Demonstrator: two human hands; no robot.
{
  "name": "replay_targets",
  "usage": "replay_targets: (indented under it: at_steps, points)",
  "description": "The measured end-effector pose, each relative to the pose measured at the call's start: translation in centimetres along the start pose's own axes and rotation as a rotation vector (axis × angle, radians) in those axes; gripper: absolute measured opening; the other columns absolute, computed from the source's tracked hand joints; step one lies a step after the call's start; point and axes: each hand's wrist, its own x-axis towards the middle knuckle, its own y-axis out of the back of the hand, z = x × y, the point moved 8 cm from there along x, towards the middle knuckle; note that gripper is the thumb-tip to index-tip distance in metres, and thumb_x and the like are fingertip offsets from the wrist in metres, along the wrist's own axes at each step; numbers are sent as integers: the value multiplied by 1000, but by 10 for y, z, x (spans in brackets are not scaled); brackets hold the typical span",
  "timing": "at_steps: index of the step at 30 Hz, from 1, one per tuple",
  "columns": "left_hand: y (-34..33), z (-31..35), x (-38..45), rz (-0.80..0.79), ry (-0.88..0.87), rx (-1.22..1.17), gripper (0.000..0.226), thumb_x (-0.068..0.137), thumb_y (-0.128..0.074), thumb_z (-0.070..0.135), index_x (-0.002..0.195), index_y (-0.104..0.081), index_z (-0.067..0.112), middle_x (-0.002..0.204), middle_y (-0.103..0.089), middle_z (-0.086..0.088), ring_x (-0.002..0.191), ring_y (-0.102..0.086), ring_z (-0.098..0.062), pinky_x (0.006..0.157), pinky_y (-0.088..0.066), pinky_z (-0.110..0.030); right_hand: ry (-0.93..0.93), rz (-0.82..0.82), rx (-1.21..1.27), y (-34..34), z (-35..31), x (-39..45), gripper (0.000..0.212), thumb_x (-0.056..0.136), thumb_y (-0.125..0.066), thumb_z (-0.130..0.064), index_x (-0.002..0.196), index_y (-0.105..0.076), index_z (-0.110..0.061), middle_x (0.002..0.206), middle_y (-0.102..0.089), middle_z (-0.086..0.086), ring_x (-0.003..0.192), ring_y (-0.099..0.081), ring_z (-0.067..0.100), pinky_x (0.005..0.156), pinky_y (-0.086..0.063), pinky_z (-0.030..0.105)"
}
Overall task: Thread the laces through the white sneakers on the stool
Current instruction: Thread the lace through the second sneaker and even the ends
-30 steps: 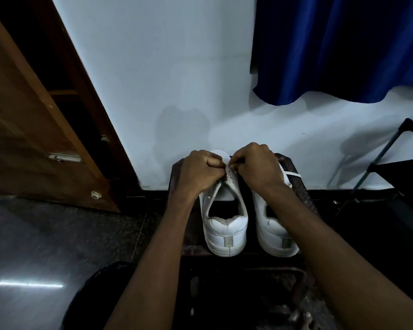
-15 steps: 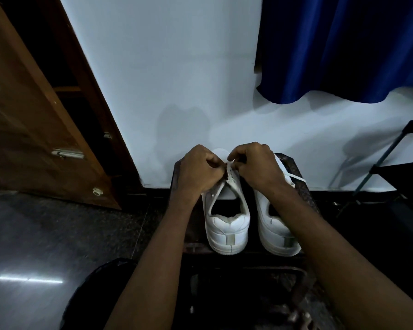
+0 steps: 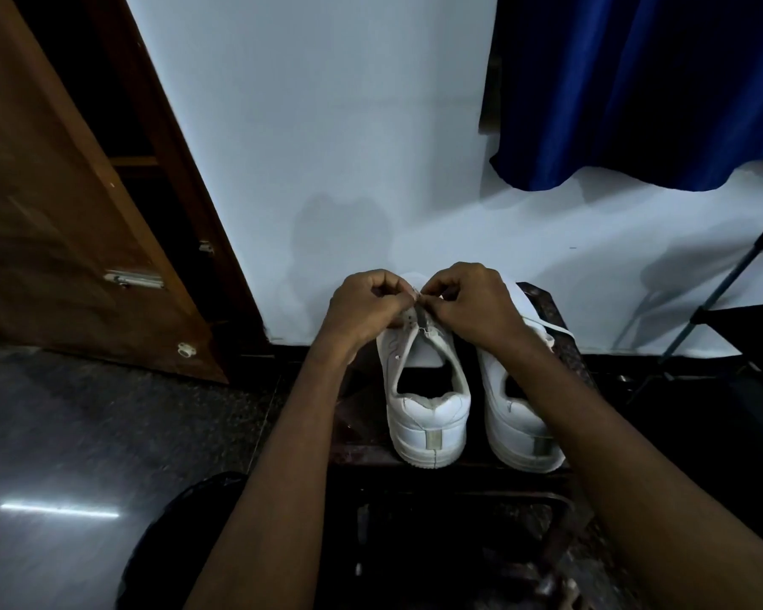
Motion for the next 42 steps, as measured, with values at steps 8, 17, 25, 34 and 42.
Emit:
replay_targets:
  at_steps: [8,17,25,34,42]
  points:
    - [-15,14,-4,-87,82,514,32,66,-70,44,79,-74,15,69,-68,-2,78,-70,-21,64,-53,-35,-28,6,50,0,0,0,4,82,-84,-23,85,-84,-25,74,-67,-21,75,-62,-5,79,-54,28]
    - [11,-8,6,131,109,291,33,64,-74,31,79,-76,1,67,-69,-9,65,-61,-18,61,-48,-31,-102,26,3,-2,-1,-3,4,78,-86,-26,79,-83,-29,81,-74,-13,82,-68,9,76,-56,30]
    - [5,-22,3,38,207,21,48,50,-64,12,93,-75,-8,78,-64,-6,74,-58,-14,68,-47,-31,-83,-28,-243,-5,-18,-10,8,76,-72,-25,78,-80,-26,83,-71,-6,82,-67,24,65,-46,29]
    - [5,-28,8,53,198,49,46,50,-63,14,91,-76,-5,78,-64,-5,74,-60,-14,68,-49,-32,50,-122,-327,-11,-28,-13,21,83,-62,-27,84,-77,-13,94,-51,3,88,-61,33,72,-50,39]
    - [5,-20,1,-2,125,27,30,60,-69,12,85,-85,16,87,-81,-7,89,-76,-21,83,-62,-38,75,-162,-384,-15,-41,-15,21,84,-64,-21,79,-57,-2,93,-46,9,81,-56,37,63,-40,39]
